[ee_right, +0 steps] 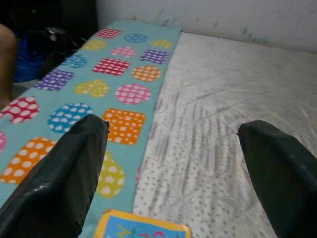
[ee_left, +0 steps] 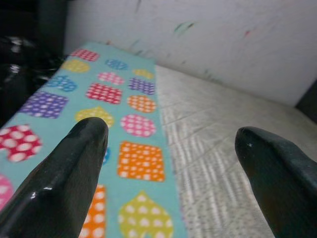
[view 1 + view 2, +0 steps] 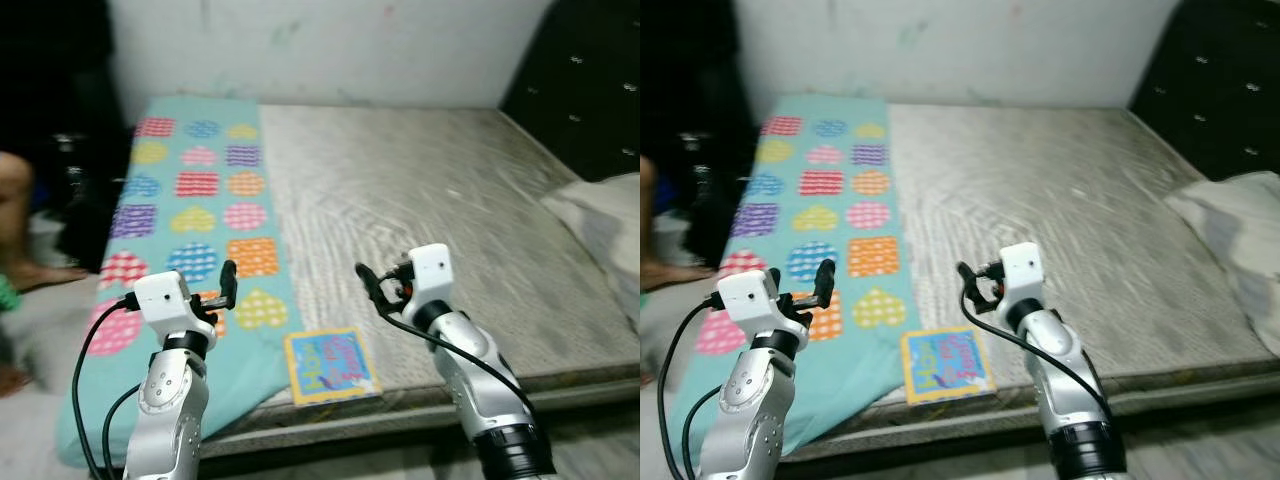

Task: Clean up the room

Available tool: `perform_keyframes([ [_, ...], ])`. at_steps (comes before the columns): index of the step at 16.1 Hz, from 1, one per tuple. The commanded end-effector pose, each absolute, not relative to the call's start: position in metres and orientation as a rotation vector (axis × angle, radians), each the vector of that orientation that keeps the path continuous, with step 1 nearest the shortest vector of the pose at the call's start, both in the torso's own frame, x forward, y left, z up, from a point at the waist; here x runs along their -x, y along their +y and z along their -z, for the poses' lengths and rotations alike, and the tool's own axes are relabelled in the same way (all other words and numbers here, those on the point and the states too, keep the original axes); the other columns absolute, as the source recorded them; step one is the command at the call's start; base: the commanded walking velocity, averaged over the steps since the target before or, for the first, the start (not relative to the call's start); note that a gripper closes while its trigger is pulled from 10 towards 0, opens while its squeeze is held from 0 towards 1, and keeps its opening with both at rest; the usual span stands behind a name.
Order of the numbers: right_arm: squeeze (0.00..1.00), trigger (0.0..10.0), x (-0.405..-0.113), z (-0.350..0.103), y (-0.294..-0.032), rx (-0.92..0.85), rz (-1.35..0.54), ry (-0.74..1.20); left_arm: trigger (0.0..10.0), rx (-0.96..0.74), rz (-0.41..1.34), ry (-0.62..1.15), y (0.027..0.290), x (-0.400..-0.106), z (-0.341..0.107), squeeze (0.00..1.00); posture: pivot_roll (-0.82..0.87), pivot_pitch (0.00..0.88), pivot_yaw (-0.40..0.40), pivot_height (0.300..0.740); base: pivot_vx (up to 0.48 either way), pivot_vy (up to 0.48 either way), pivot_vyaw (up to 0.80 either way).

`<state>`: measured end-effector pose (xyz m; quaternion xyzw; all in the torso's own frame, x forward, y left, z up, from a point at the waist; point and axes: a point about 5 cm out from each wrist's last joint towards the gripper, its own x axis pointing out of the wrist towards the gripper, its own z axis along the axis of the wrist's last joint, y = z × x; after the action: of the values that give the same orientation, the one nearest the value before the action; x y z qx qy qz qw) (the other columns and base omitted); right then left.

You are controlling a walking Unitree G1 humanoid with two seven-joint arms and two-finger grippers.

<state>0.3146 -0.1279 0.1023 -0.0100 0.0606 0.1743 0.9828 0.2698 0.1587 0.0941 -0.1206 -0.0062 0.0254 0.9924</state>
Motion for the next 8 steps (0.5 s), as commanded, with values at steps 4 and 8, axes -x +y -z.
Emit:
perform_keyframes([
  [4,0.0,10.0,-0.321,-0.104,-0.126,0.003,-0.327,0.112,10.0,0.173,-0.087,0.013,0.171,-0.266,-0.087,0.0,-0.08,0.023,-0.062,0.74,0.0,0.0,0.0],
  [8,0.0,10.0,-0.32,-0.101,-0.109,-0.025,-0.369,0.118,10.0,0.137,-0.138,0.025,0.182,-0.258,-0.086,0.0,-0.04,0.04,-0.073,0.74,0.0,0.0,0.0],
])
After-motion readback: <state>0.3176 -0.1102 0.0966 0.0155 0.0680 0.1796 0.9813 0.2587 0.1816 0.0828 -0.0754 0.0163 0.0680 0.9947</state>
